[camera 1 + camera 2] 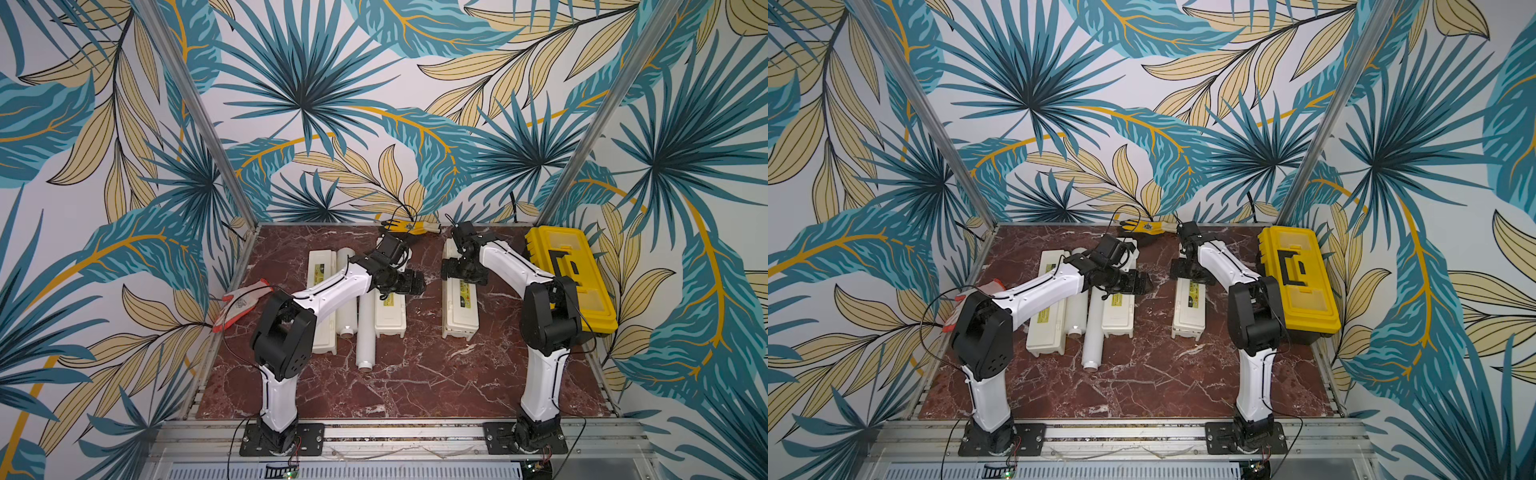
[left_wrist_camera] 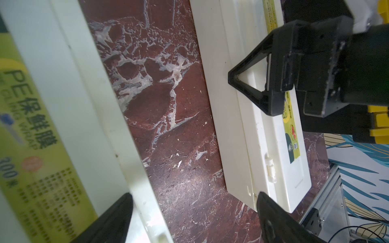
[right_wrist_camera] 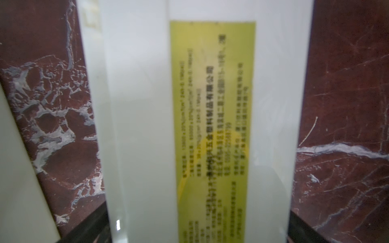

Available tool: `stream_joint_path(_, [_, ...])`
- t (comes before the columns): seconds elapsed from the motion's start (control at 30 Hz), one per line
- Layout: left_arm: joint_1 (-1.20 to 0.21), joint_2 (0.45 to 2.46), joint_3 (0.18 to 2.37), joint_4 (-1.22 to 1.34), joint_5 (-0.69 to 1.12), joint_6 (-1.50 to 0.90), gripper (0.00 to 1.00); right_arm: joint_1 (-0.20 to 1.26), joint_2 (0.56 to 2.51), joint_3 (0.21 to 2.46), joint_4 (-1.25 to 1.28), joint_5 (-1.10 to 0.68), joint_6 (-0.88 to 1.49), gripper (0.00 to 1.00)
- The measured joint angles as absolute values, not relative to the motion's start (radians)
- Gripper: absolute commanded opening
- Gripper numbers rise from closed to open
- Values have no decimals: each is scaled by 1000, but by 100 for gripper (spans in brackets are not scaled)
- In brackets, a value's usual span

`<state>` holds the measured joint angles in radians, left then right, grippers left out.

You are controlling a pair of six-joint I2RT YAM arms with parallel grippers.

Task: Put plastic wrap rolls into dispensers
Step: Close the lid on the plastic wrap cutting box.

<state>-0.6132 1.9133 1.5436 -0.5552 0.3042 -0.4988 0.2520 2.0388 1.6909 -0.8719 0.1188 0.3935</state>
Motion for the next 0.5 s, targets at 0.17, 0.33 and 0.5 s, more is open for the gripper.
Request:
stream_joint_path(0.17, [-613, 1914, 1544, -553, 308, -498, 93, 252, 2017, 1686, -871, 119, 403, 99])
stream_joint_path(0.33, [-613, 1914, 1544, -551, 312, -498, 93, 252, 1987, 1679, -869, 119, 412, 99])
stream_joint_path(0.5, [-614, 1920, 1544, -544, 324, -498, 93, 252, 1976, 1678, -869, 120, 412, 99])
